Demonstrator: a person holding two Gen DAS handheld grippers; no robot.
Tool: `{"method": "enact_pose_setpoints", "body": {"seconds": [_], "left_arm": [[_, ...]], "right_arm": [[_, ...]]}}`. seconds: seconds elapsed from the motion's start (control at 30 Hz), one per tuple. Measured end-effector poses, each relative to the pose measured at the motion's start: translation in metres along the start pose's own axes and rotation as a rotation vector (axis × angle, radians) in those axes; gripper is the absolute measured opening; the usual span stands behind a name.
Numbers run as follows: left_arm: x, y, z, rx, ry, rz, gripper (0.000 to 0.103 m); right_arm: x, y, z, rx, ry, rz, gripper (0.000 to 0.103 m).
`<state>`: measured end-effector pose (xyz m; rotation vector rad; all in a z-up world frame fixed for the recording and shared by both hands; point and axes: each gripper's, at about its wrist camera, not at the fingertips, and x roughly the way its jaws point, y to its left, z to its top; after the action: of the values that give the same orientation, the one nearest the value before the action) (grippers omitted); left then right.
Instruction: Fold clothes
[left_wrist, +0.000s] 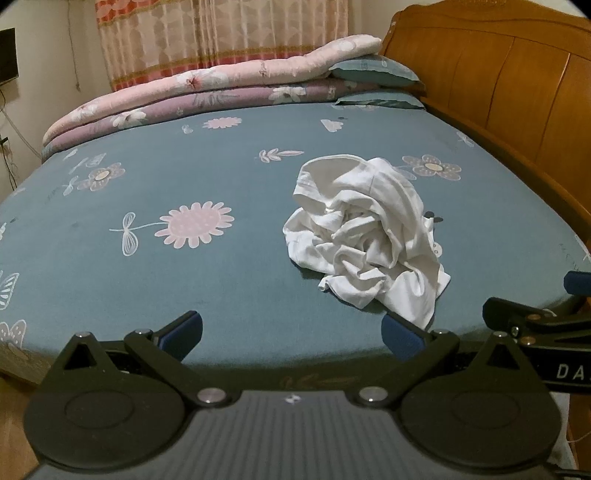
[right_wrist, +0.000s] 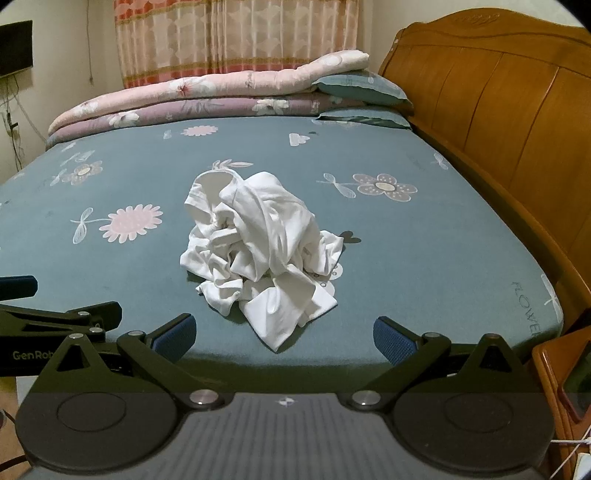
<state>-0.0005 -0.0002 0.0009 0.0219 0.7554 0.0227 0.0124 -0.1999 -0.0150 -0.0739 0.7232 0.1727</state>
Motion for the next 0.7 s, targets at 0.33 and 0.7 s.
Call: {"method": "enact_pose_setpoints", "body": {"seconds": [0.33,0.7], "left_arm": [[0.0026,-0.0013,0.0,0.0,0.008,0.0,0.102],[0.0024,0.0017,0.001,-0.004,0.003,-0.008,0.102]], "right_arm": [[0.0011,0.0002,0.001,0.008,0.014,0.008,0.103],[0.0023,0.0019,0.0022,-0.001,0.008,-0.001,0.103]]}}
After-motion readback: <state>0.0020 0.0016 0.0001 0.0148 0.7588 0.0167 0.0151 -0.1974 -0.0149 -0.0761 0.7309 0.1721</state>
